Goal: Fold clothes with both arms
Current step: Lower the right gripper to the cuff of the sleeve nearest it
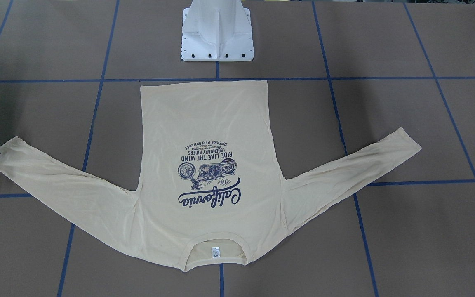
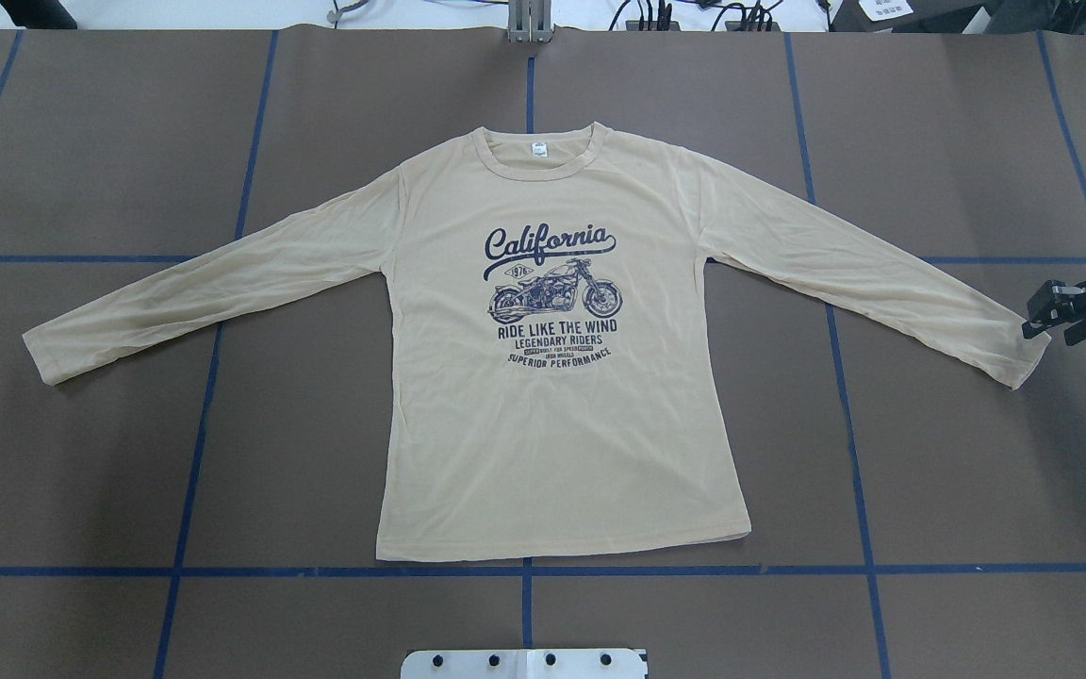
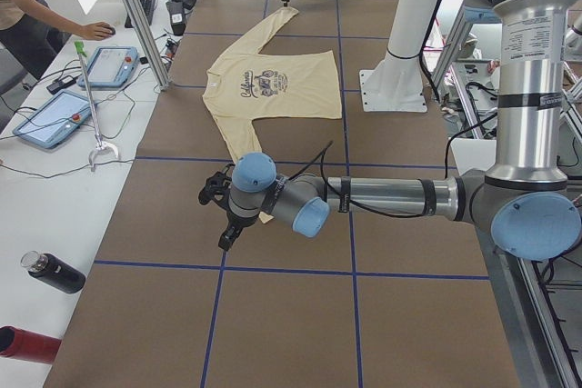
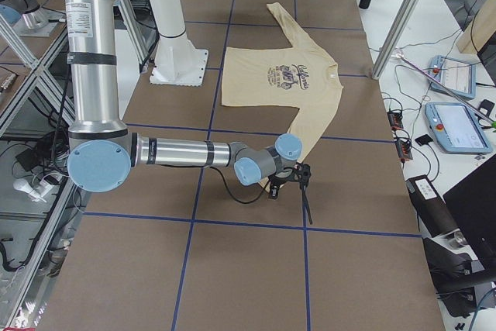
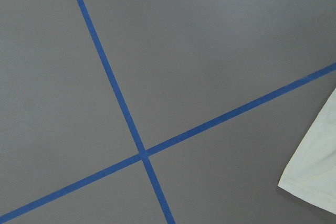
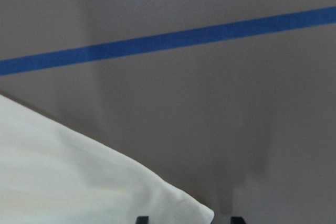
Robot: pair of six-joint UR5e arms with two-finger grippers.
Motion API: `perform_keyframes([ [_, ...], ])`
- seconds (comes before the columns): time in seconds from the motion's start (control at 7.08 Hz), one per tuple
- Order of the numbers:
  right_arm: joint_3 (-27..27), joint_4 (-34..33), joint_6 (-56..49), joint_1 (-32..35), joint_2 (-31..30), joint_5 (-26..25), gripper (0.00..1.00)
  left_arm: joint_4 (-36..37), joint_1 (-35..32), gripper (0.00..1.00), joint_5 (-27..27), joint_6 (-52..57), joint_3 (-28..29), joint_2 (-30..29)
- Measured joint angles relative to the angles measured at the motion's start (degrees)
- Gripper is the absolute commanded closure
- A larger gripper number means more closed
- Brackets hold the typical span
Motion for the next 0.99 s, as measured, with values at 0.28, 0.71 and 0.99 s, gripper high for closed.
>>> perform_keyframes([
  [0.28,-0.2,0.0,0.1,-0.3,0.3,-0.7,0.39,0.0,0.0,0.00,0.0,0.0,0.0,0.0],
  [0.71,-0.3,-0.1,0.1,-0.6,0.4,-1.7,0.91,0.0,-0.1,0.00,0.0,0.0,-0.4,0.0],
  [0.99,-0.2,-0.1,0.5,-0.7,0.4,-1.7,1.00,0.0,-0.1,0.00,-0.1,0.0,-0.5,0.0],
])
